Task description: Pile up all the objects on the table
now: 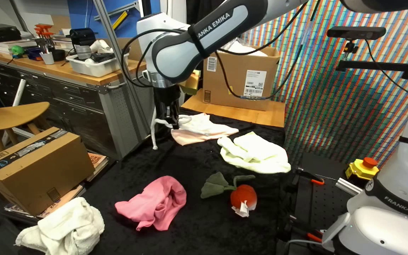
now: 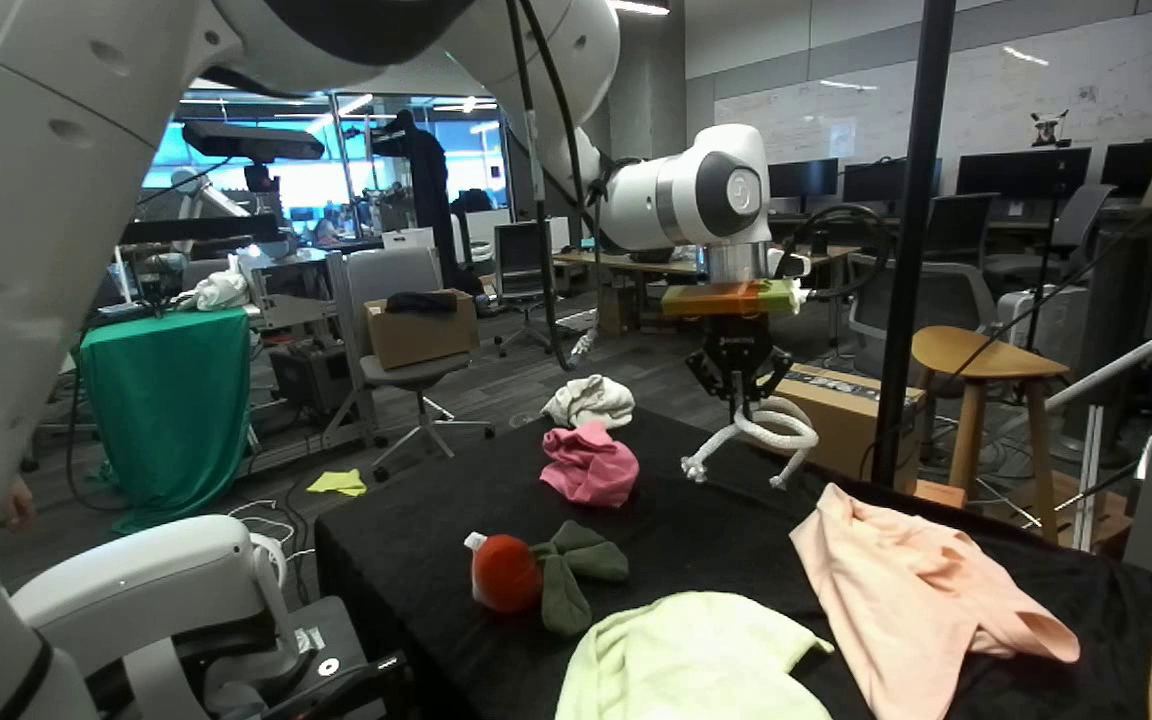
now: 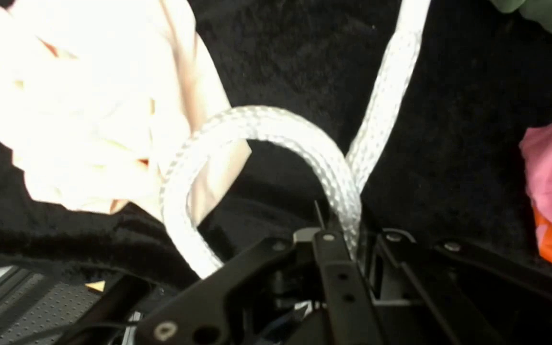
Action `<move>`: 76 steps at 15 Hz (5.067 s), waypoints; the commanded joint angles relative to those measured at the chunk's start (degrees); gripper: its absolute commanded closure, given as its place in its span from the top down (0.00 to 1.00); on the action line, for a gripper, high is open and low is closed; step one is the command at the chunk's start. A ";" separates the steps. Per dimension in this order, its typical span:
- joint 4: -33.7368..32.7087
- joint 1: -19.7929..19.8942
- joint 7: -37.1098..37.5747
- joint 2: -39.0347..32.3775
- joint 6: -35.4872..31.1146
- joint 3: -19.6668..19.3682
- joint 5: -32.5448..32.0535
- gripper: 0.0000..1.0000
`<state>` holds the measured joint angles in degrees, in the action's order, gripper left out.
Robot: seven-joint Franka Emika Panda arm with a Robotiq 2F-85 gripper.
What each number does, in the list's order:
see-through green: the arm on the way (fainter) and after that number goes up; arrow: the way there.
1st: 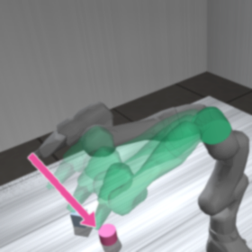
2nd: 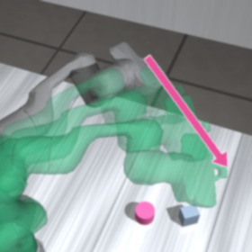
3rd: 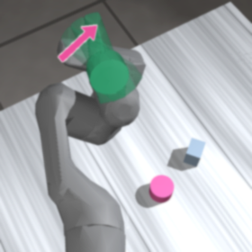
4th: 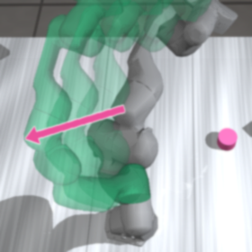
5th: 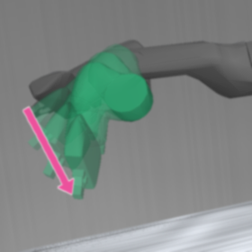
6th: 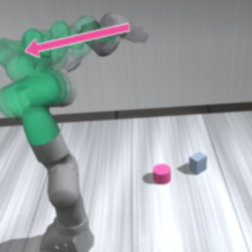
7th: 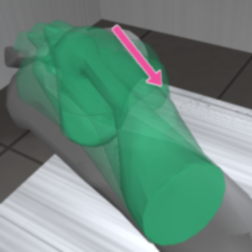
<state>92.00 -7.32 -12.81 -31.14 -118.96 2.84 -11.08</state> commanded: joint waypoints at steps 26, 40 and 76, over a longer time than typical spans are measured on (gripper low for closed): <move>22.73 3.50 37.17 19.14 -15.51 -6.84 -12.08 0.58; 18.66 -3.26 19.48 22.40 6.66 4.67 -11.10 1.00; -25.20 -25.31 16.11 -17.35 7.61 6.52 -13.18 1.00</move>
<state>70.27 -31.59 3.94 -45.83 -109.97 10.74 -24.76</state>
